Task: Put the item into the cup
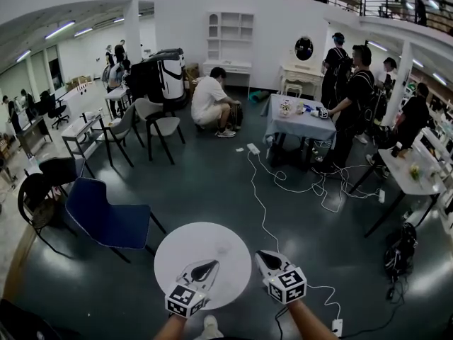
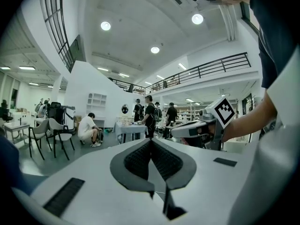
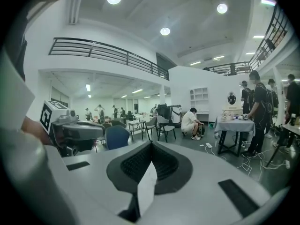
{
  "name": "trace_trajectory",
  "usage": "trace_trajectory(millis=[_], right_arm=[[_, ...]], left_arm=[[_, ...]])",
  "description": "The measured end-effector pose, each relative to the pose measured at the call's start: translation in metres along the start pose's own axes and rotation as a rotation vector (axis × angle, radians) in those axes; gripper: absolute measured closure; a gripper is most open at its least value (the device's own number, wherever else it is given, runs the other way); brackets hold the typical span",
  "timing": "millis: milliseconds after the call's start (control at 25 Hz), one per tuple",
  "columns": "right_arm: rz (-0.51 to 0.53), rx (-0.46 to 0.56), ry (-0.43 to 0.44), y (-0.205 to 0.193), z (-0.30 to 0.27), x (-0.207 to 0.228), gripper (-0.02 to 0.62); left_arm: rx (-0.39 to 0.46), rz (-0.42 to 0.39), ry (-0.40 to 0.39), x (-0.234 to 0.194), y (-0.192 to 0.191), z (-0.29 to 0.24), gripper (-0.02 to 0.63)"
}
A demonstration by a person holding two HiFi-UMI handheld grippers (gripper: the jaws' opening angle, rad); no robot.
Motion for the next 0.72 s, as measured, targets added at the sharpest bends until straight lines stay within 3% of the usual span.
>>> trace_trajectory(millis=[720], right_arm=[[0.013,0.084,0.036,0.002,0.089,-0.010,0.580]], left_arm=[[0.066,-0.034,0.074,0.083,0.001,0.030,0.589]])
Point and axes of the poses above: the fingertips, and each gripper's own axes: z backward along the fingers, x to its right, y out of its top, the point moved 5 cm from there along z, backward along the fingers, and after that the axes turned 8 degrees about z, right-handed, at the moved point
